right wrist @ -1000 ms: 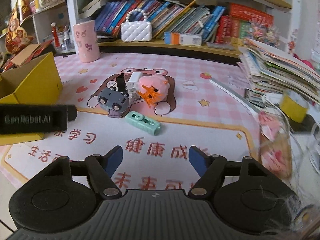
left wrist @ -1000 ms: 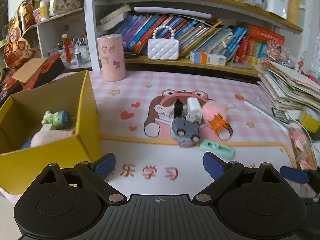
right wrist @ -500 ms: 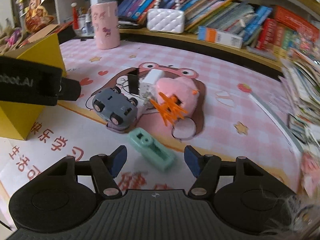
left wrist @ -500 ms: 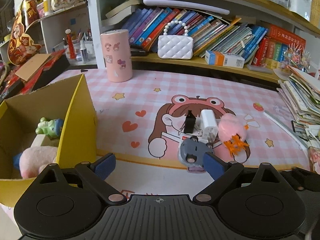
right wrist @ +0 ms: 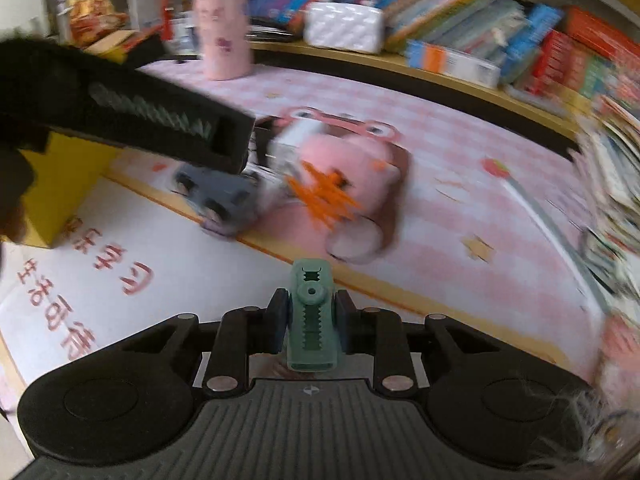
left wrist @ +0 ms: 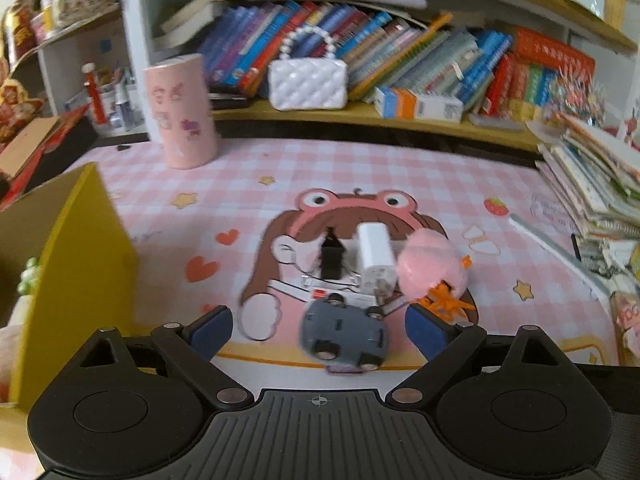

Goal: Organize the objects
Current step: 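Grasp the grey toy car with the left gripper while the right grasps the mint-green stapler, then carry the grey car and green stapler over the yellow box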

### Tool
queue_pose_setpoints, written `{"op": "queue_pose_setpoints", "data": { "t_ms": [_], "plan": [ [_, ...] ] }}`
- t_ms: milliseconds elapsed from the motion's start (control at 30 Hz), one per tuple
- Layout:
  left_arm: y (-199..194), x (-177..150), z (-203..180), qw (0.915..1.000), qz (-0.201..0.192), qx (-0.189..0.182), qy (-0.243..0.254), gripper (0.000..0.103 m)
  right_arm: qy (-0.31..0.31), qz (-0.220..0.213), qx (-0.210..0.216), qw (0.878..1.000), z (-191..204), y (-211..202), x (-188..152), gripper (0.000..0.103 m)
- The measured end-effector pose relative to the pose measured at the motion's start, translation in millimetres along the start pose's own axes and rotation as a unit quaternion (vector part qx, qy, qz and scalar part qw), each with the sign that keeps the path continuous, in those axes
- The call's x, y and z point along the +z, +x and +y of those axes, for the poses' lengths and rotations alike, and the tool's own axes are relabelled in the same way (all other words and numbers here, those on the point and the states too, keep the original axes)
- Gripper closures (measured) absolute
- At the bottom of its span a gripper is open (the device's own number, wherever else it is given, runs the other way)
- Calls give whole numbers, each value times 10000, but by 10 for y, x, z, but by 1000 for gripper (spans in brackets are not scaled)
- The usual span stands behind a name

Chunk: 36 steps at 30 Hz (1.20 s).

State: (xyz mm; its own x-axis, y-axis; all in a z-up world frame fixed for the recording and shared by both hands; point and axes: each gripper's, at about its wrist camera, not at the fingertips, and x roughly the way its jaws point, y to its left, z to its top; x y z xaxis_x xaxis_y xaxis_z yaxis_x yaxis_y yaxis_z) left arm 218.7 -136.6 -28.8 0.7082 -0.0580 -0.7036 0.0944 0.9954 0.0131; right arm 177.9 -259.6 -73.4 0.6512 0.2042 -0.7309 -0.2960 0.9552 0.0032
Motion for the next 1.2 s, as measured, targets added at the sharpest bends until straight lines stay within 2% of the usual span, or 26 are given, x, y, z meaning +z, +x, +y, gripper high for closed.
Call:
{"op": "queue_pose_setpoints", "data": {
  "t_ms": [100, 233, 300, 400, 433, 633, 967, 1200],
  "plan": [
    [145, -31, -156, 9995, 61, 51, 317, 9, 310, 51, -128, 9994, -116, -125, -72, 80],
    [326, -105, -316, 9959, 120, 312, 843, 13, 503, 24, -128, 9986, -173, -223, -97, 80],
    [381, -124, -345, 9942, 148, 409, 982, 17, 516, -2, -120, 9986, -175, -251, -94, 80],
    [454, -145, -362, 9921, 232, 476, 1141, 37, 540, 10, -107, 9985, -173, -263, -98, 80],
    [464, -153, -354, 9921, 245, 467, 1140, 40, 543, 12, -103, 9985, -167, -269, -99, 80],
    [229, -153, -244, 9958, 73, 235, 881, 40, 546, -55, -149, 9984, -108, -332, -93, 80],
    [-560, -416, 196, 9995, -160, -233, 104, 40, 503, -159, -225, 9984, 250, -560, -116, 80],
    [-1034, -728, 602, 9992, -244, -199, -239, 40, 462, -93, -115, 9988, 661, -743, -180, 80]
  ]
}}
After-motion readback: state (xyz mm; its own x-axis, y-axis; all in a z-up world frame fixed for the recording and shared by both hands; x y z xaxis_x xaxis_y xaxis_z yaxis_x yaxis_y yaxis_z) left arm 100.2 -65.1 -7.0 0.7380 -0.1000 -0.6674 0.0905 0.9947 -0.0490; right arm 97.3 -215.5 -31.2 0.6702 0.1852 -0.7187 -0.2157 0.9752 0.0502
